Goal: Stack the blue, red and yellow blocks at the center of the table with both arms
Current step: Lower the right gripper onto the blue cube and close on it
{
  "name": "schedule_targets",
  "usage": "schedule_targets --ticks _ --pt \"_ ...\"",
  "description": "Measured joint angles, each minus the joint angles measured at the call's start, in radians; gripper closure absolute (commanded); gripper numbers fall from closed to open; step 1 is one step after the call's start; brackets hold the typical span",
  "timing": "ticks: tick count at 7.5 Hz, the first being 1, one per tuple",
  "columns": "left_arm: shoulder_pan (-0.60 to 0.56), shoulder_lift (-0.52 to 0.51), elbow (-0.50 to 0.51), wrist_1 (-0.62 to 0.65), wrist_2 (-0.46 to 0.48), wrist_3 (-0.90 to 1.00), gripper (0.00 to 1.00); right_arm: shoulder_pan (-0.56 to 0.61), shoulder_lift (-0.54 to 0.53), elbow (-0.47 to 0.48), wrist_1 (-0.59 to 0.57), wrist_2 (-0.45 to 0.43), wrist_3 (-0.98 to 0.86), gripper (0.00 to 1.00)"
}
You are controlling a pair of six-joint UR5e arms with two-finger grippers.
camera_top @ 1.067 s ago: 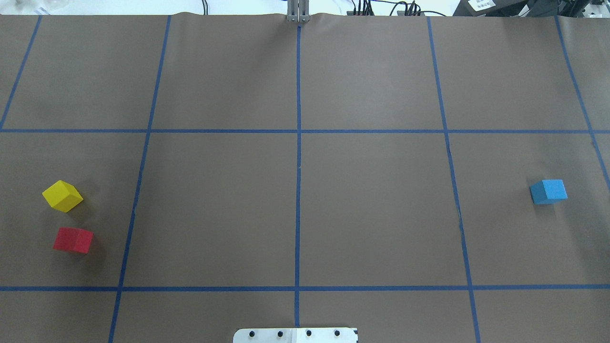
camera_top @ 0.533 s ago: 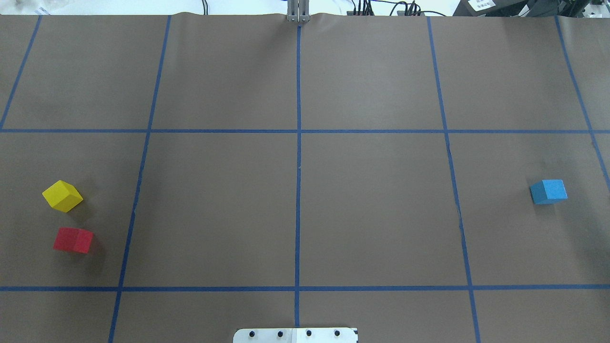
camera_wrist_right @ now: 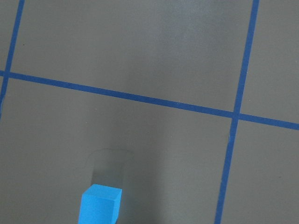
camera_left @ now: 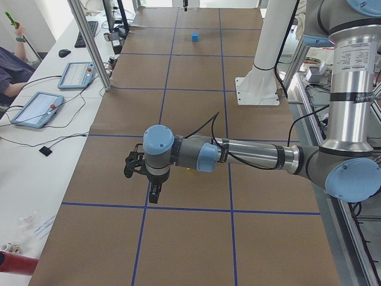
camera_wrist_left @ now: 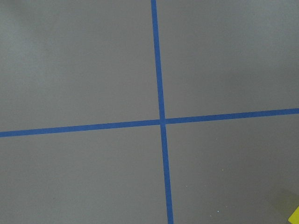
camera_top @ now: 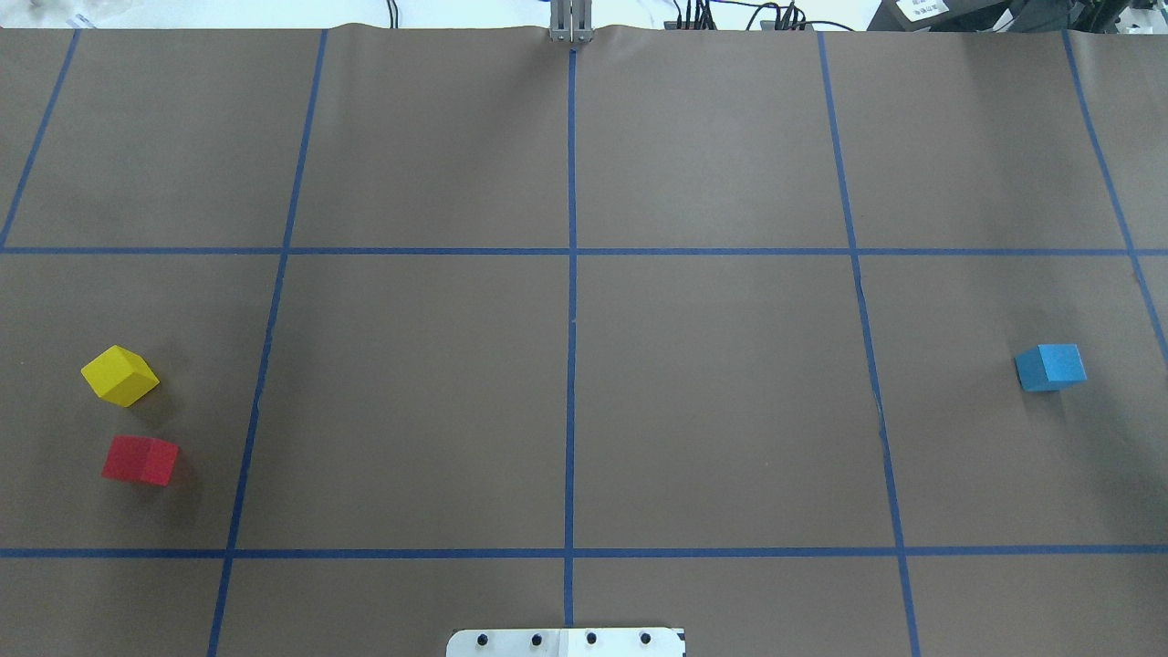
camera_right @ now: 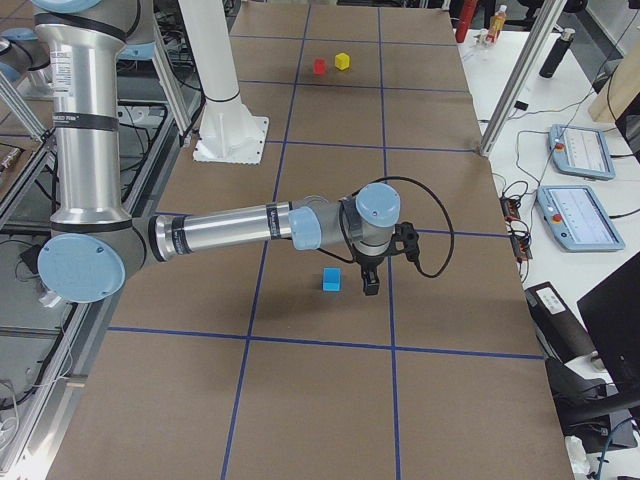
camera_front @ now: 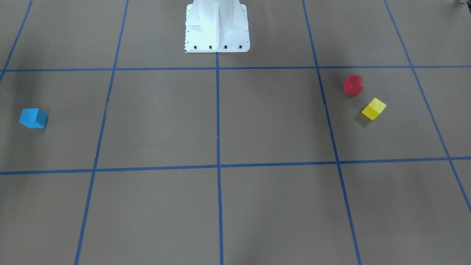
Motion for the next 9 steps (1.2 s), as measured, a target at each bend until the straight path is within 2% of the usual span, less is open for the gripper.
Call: schedule_targets --ticks 2,4,6,9 --pt "0.003 0.002 -0.002 -0.049 -0.005 -0.004 0.00 -0.116 -0.041 -0.019 0.169 -0.063 0.148 0.01" --pt "0.004 0.004 0.003 -0.062 -0.005 -0.006 0.00 -0.169 -0.072 -0.069 0.300 -0.083 0.235 0.01" --pt "0.004 0.004 0.004 -0.064 -0.005 -0.007 0.00 -0.219 -0.077 -0.094 0.356 -0.087 0.312 0.01" --pt "0.004 0.004 0.006 -0.065 -0.005 -0.010 0.00 -0.275 -0.077 -0.111 0.368 -0.091 0.349 0.01"
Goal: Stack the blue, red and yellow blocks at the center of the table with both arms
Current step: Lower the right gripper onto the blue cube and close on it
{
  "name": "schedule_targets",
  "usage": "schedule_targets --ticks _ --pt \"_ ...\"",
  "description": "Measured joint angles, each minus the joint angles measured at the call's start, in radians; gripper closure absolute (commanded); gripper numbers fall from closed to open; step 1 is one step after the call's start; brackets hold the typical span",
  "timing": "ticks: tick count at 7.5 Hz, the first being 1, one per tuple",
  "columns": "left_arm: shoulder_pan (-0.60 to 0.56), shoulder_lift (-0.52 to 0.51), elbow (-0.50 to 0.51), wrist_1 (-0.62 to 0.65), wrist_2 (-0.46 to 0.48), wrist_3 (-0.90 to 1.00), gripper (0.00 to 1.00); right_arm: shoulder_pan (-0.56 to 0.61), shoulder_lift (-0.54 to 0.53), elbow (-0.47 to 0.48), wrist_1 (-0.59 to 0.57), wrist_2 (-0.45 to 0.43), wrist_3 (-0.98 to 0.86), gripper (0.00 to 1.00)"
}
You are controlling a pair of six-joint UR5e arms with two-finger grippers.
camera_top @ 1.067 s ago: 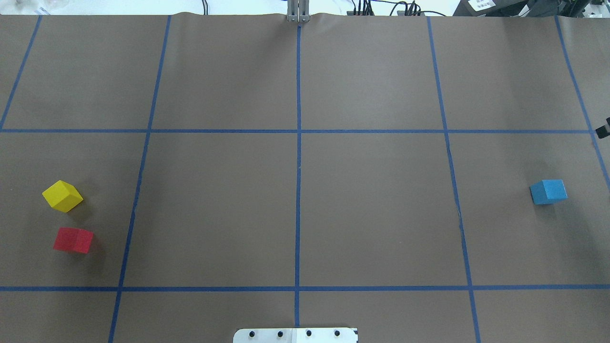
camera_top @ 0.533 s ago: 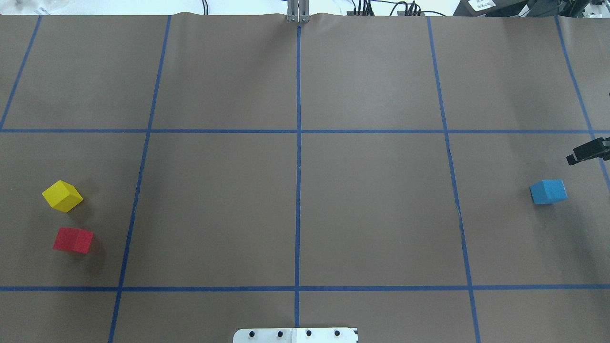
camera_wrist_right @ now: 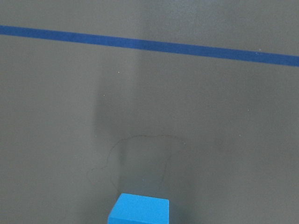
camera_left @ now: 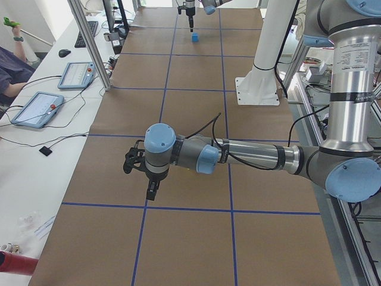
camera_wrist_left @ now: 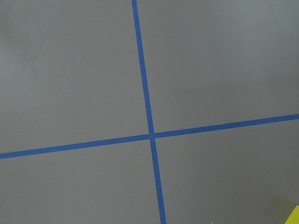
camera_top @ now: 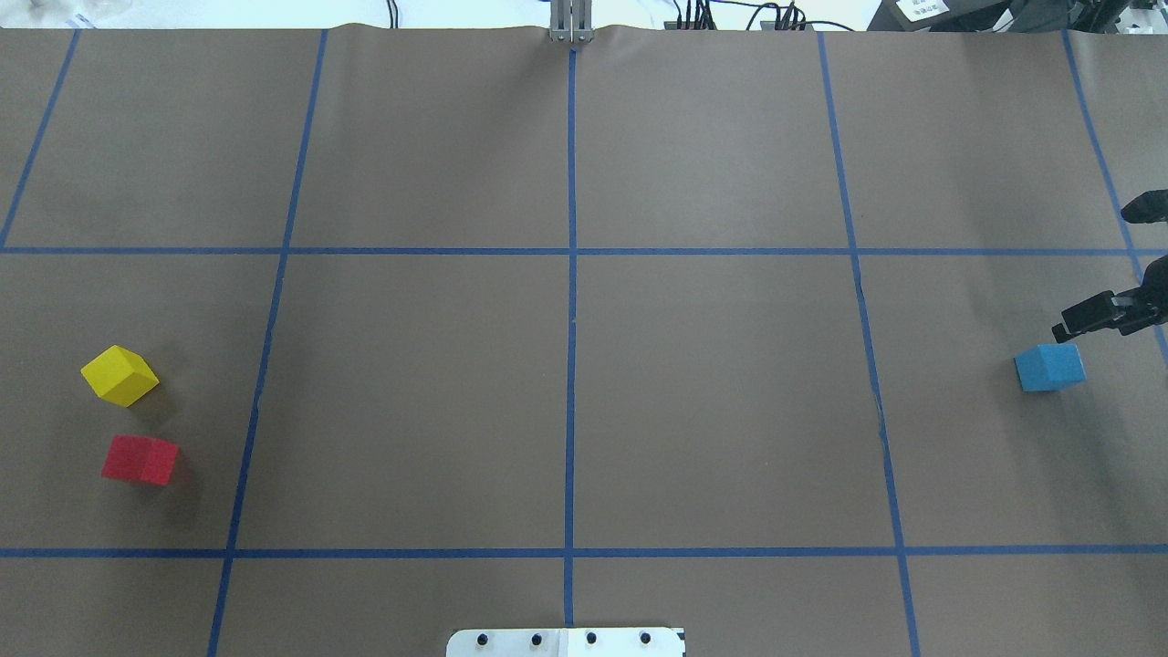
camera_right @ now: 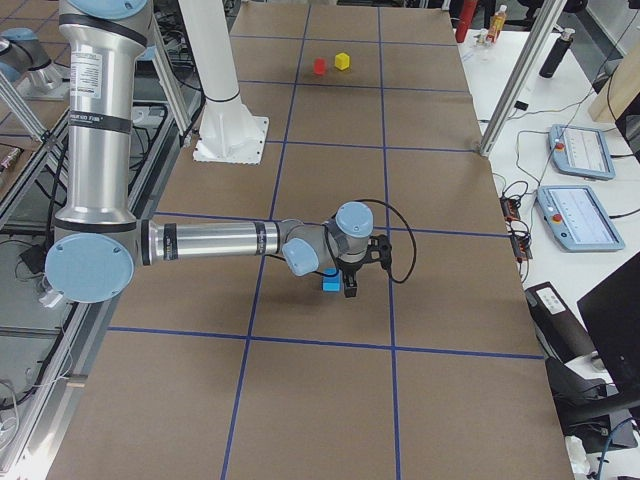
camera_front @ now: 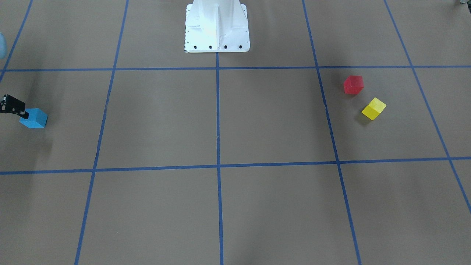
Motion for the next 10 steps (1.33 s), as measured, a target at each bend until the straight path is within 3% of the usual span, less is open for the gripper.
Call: schedule_targets --ticks 6,7,9,10 --pt "0.000 0.001 0.003 0.000 0.000 0.000 0.00 -0.084 0.002 -0.020 0.001 -0.033 0.053 0.01" --pt "0.000 0.001 0.005 0.001 0.000 0.000 0.00 -0.090 0.002 -0.035 0.001 -0.041 0.053 0.17" --pt "0.000 0.001 0.007 0.000 0.000 0.001 0.00 -0.095 0.002 -0.047 0.001 -0.048 0.071 0.92" --pt "0.000 0.001 0.008 0.000 0.000 0.001 0.00 -0.100 0.003 -0.045 0.002 -0.048 0.093 1.00"
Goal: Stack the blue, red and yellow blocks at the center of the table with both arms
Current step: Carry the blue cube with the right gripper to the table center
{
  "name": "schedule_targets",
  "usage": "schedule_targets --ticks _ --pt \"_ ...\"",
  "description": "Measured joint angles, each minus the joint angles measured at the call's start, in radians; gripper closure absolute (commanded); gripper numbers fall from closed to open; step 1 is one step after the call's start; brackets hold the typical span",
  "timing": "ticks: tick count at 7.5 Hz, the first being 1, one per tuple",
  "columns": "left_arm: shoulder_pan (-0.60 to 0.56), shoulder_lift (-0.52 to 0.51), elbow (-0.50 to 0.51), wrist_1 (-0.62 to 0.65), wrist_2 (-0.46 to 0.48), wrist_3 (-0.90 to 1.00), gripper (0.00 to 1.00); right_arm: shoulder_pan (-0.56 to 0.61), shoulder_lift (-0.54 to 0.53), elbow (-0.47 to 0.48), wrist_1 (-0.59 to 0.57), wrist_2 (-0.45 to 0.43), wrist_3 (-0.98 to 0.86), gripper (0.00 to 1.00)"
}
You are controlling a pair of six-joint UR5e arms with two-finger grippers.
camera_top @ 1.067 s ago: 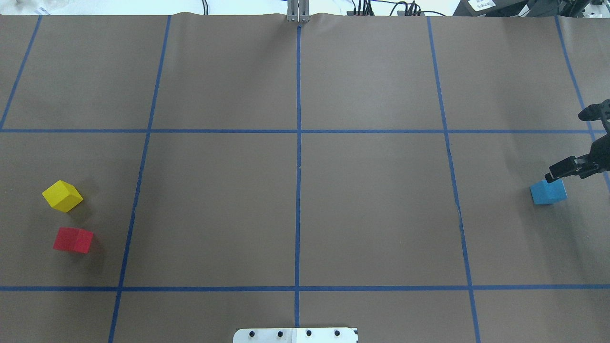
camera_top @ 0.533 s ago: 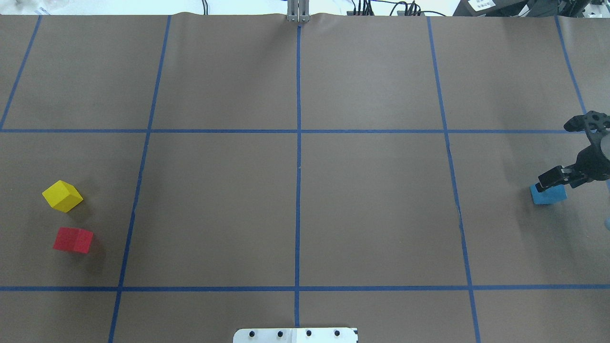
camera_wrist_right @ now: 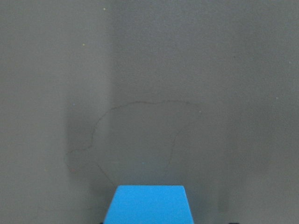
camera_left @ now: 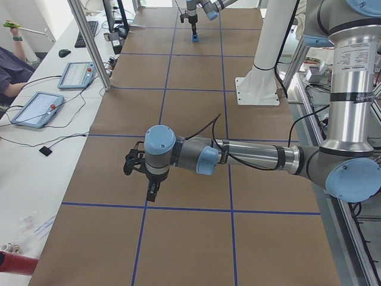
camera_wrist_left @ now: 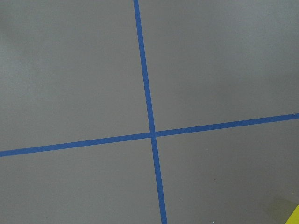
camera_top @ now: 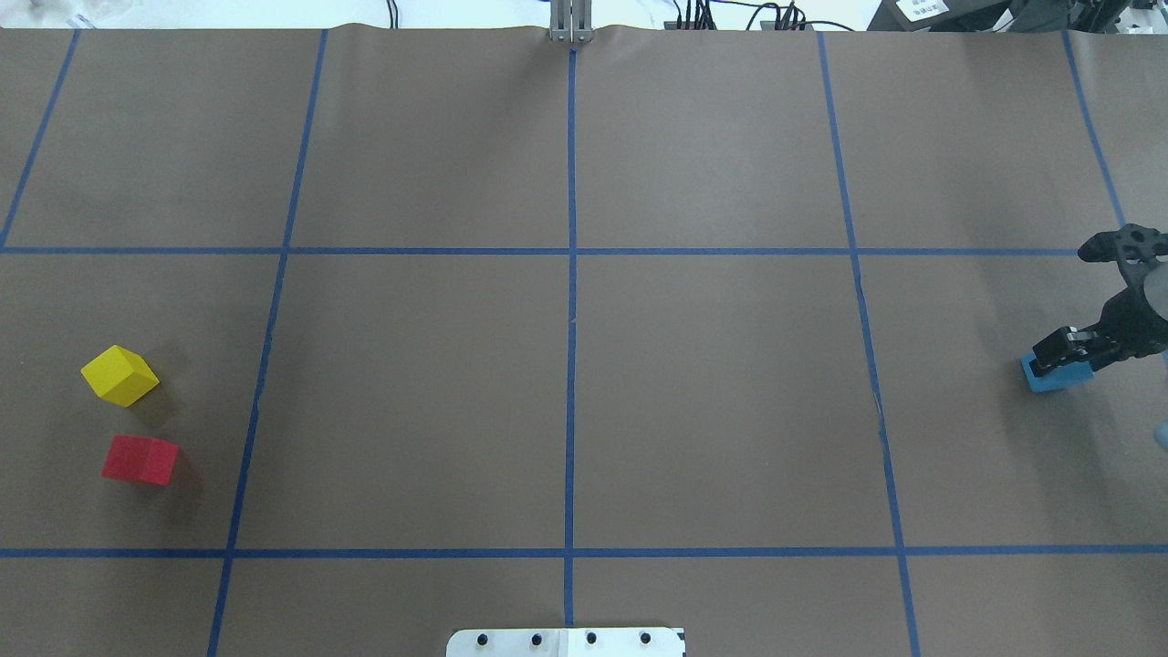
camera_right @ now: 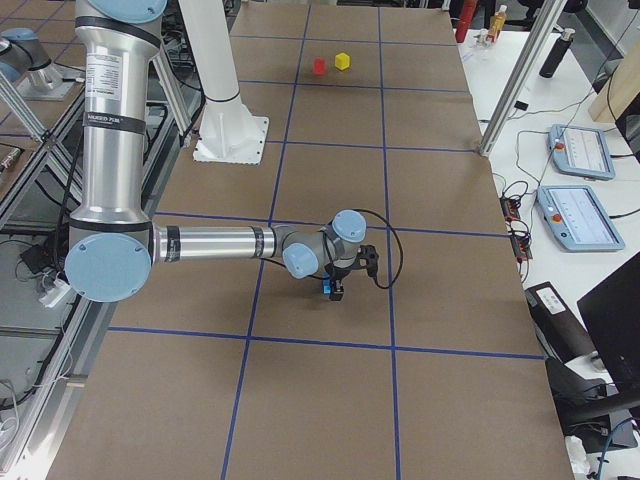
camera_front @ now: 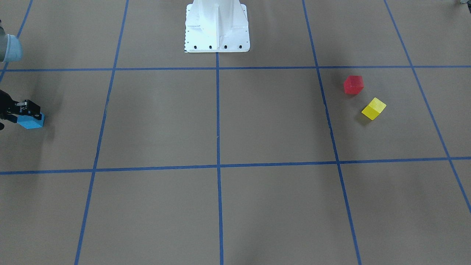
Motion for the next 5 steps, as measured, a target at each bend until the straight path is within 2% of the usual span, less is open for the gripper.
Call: schedule_targets --ticks 3,4,5 --pt "0.000 0.000 0.000 0.000 0.000 0.001 0.00 -0.004 0.006 0.052 -0.011 0.009 0.020 1.00" --pt "0.000 -0.002 0.001 0.000 0.000 0.001 0.00 0.002 0.016 0.111 -0.059 0.020 0.021 1.00" --pt "0.004 -0.007 0.000 0.004 -0.002 0.000 0.00 0.012 0.058 0.175 -0.160 0.029 0.022 1.00"
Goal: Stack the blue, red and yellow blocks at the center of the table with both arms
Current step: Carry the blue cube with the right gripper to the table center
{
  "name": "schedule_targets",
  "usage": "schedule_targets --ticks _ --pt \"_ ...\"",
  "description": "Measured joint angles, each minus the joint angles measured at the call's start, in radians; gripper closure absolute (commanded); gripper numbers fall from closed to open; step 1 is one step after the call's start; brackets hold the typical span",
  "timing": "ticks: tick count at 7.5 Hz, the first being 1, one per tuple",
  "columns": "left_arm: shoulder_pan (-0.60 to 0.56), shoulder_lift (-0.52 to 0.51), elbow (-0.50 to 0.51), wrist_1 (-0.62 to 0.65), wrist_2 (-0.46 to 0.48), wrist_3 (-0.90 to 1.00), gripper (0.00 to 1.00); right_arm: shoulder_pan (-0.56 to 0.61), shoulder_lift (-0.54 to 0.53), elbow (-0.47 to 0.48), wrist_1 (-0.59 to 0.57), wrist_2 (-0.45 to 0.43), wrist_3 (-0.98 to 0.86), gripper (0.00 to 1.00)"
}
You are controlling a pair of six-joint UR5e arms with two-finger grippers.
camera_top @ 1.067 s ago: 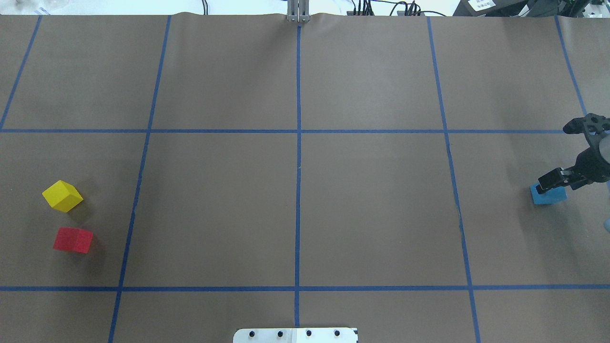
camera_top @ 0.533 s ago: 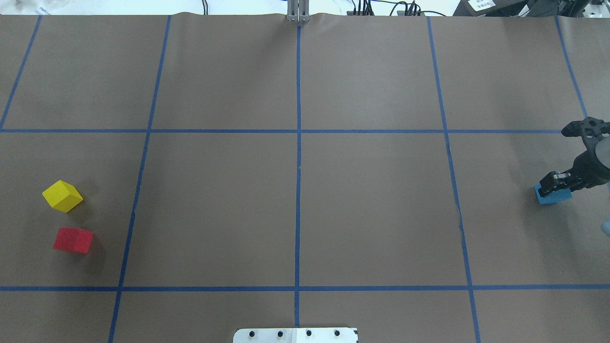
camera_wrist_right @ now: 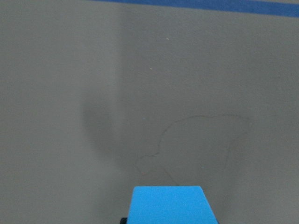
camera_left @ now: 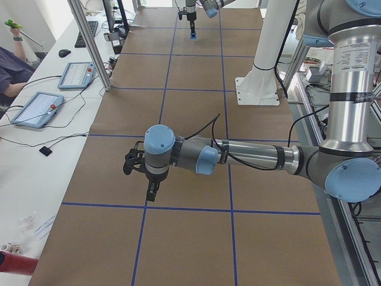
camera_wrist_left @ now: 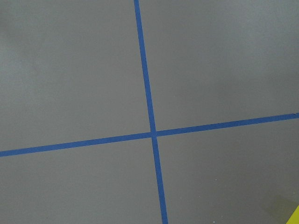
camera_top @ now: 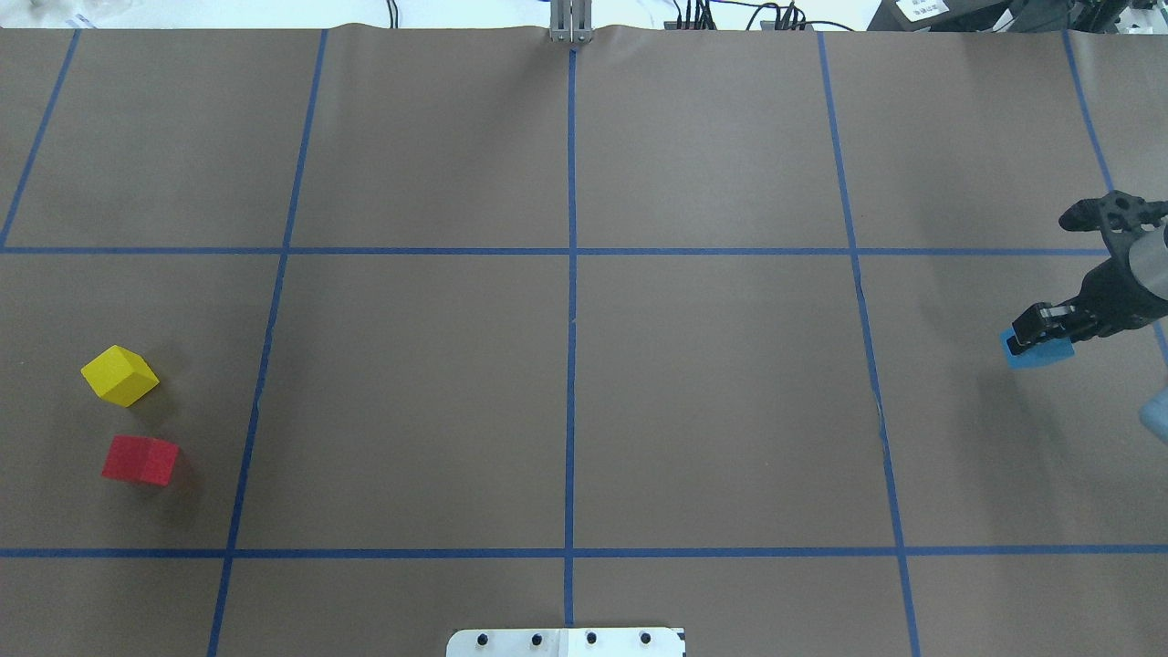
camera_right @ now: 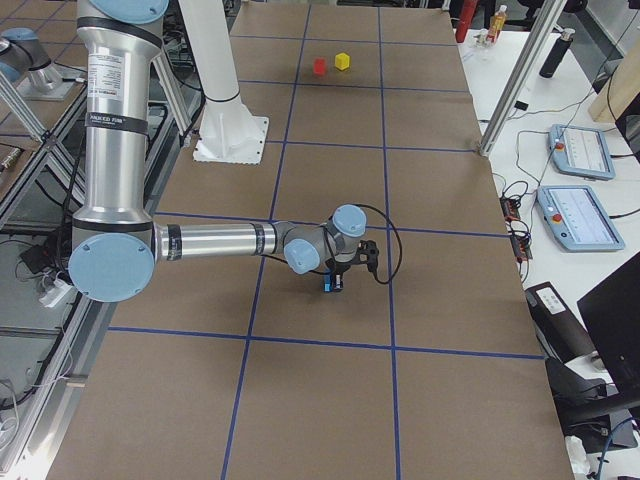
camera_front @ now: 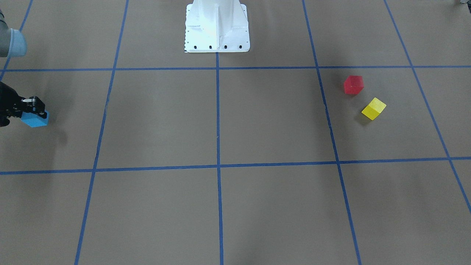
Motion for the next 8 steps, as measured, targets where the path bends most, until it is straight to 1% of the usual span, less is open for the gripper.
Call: schedule_targets --ticks 1,2,3,4,5,6,7,8 --pt "0.010 -0.008 -0.003 0.005 -0.002 -0.002 0.00 -0.001 0.089 0.041 -0.121 0.003 0.001 1.00" --pt "0.027 -0.020 -0.007 0.008 -0.003 -0.005 0.00 -0.029 0.228 0.053 -0.266 -0.005 0.007 1.00" --pt "0.039 -0.032 -0.010 0.006 -0.004 -0.006 0.00 -0.090 0.396 0.040 -0.416 -0.037 0.041 1.00" --pt "0.044 -0.037 -0.011 0.002 -0.005 -0.006 0.00 -0.164 0.550 -0.003 -0.509 -0.084 0.120 1.00" --pt "0.046 -0.038 -0.009 -0.003 -0.006 -0.005 0.00 -0.240 0.691 -0.082 -0.542 -0.125 0.229 1.00" --pt "0.047 -0.038 -0.005 -0.005 -0.006 -0.003 0.00 -0.302 0.814 -0.195 -0.518 -0.158 0.324 1.00" --pt "0.047 -0.039 -0.003 -0.006 -0.005 -0.003 0.00 -0.350 0.895 -0.312 -0.443 -0.181 0.399 1.00" --pt "0.047 -0.039 -0.002 -0.006 -0.005 -0.003 0.00 -0.385 0.932 -0.402 -0.357 -0.203 0.452 1.00"
